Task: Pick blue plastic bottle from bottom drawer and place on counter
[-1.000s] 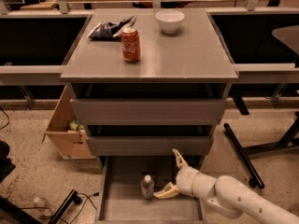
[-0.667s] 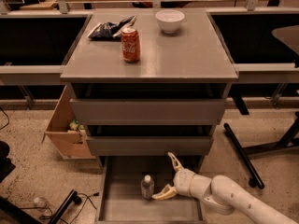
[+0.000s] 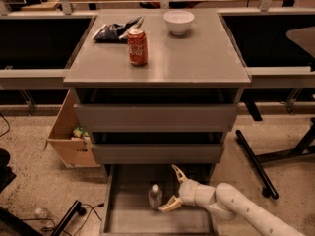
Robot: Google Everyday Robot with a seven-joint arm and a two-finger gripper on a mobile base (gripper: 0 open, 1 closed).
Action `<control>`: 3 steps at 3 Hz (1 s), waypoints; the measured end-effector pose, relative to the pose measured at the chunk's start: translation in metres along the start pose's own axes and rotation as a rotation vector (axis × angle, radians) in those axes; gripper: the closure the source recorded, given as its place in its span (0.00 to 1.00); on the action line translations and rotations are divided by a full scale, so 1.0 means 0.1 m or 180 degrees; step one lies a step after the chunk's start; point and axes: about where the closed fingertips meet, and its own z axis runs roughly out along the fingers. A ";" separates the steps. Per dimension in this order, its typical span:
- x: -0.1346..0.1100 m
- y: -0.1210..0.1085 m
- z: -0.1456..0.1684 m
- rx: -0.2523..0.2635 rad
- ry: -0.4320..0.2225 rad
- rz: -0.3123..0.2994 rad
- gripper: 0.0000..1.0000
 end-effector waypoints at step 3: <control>0.61 0.02 0.55 -0.0207 -0.0179 0.0336 0.00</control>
Offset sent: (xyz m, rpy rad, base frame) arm 0.0326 0.0171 -0.0779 0.0881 0.0933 0.0323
